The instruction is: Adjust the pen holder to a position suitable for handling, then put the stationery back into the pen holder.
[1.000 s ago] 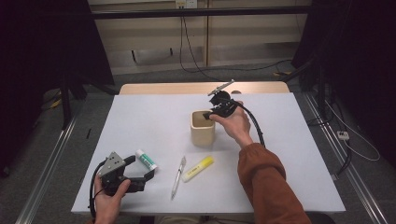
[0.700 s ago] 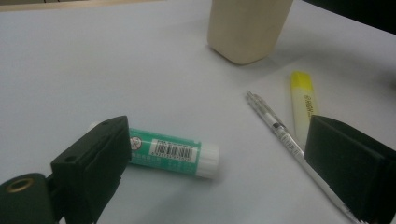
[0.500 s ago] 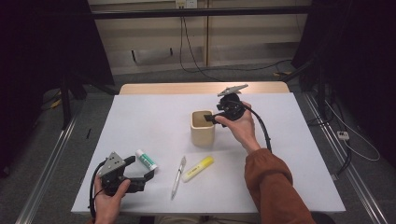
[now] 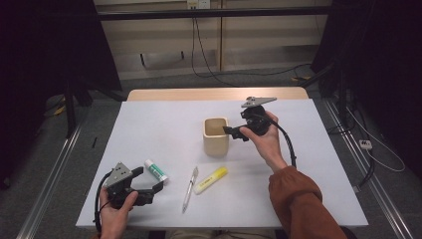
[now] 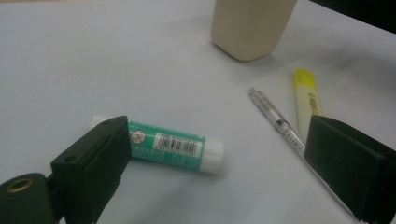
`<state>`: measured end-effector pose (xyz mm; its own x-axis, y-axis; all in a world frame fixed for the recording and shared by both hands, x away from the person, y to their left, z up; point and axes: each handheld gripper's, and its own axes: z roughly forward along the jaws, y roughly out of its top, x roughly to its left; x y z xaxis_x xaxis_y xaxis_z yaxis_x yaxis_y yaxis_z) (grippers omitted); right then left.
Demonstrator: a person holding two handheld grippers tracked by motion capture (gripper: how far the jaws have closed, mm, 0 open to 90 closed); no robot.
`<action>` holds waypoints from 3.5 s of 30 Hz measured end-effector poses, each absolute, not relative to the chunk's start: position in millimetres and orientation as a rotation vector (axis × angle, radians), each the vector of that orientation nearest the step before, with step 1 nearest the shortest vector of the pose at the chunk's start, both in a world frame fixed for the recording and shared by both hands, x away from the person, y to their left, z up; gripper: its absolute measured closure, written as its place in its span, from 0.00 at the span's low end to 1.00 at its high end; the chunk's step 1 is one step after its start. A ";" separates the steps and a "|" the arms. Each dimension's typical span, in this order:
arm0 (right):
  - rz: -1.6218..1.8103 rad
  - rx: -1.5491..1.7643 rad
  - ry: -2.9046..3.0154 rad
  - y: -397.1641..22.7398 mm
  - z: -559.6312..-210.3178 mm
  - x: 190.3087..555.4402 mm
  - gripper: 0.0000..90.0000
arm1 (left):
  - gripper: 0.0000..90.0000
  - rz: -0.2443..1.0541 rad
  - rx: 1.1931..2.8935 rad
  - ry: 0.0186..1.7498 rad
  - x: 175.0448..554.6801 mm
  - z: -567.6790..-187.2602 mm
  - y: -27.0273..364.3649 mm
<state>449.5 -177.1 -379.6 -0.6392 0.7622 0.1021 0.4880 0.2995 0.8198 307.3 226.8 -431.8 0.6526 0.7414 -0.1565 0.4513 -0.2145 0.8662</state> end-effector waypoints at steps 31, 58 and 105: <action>1.222 1.186 2.088 -231.8 -410.1 372.2 0.07 | 0.08 0.369 1.851 0.947 306.9 -431.0 228.6; 1.238 1.232 1.961 -277.8 -438.0 306.8 0.08 | 0.10 0.270 1.917 0.871 316.4 -403.4 257.7; 1.203 1.171 2.035 -274.9 -445.0 294.5 0.08 | 0.07 0.124 2.405 0.230 410.0 -401.2 256.9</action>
<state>294.5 -274.9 -445.0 -0.5062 0.8624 0.0080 0.4225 0.2398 0.8741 410.0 256.9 -401.2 0.9796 0.1991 0.0265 0.1312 -0.7341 0.6662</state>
